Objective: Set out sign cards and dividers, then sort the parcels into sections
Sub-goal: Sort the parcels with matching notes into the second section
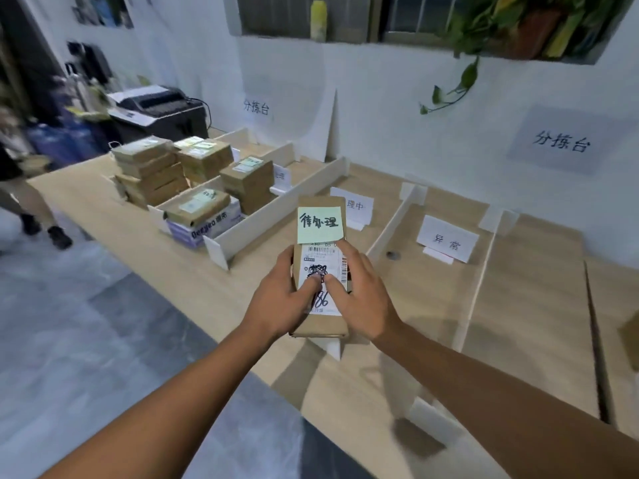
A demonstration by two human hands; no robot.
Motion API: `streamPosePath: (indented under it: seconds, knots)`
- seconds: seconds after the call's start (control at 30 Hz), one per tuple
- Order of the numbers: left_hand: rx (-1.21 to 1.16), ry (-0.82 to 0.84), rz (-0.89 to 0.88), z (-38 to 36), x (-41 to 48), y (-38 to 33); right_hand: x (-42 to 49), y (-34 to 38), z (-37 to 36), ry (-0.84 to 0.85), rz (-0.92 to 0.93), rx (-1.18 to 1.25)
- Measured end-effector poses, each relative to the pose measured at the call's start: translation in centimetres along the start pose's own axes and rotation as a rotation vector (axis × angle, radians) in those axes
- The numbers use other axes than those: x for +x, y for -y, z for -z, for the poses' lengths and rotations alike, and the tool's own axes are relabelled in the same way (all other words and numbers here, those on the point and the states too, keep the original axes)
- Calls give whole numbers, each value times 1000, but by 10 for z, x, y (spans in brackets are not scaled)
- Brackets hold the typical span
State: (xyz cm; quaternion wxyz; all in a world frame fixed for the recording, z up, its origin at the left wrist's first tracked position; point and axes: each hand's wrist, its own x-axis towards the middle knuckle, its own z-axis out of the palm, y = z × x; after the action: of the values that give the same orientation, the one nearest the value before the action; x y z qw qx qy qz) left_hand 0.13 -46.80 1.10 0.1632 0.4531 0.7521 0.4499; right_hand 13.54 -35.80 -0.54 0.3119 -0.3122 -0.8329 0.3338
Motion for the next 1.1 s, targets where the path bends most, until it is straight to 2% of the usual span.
streamPosePath:
  seconds: [0.2, 0.4, 0.6, 0.77, 0.93, 1.1]
  knots:
    - [44, -106, 30, 62, 74, 63, 95, 20, -85, 76, 31, 126]
    - [101, -153, 126, 118, 159, 121, 198, 28, -171, 180, 9, 202]
    - [104, -148, 193, 175, 234, 175, 280, 43, -247, 216, 11, 231]
    - [88, -83, 188, 213, 298, 235, 337, 47, -310, 209, -12, 151]
    - [71, 24, 115, 252, 375, 302, 392, 60, -374, 107, -108, 116]
    - [30, 130, 19, 289, 449, 337, 443, 83, -412, 3, -212, 76]
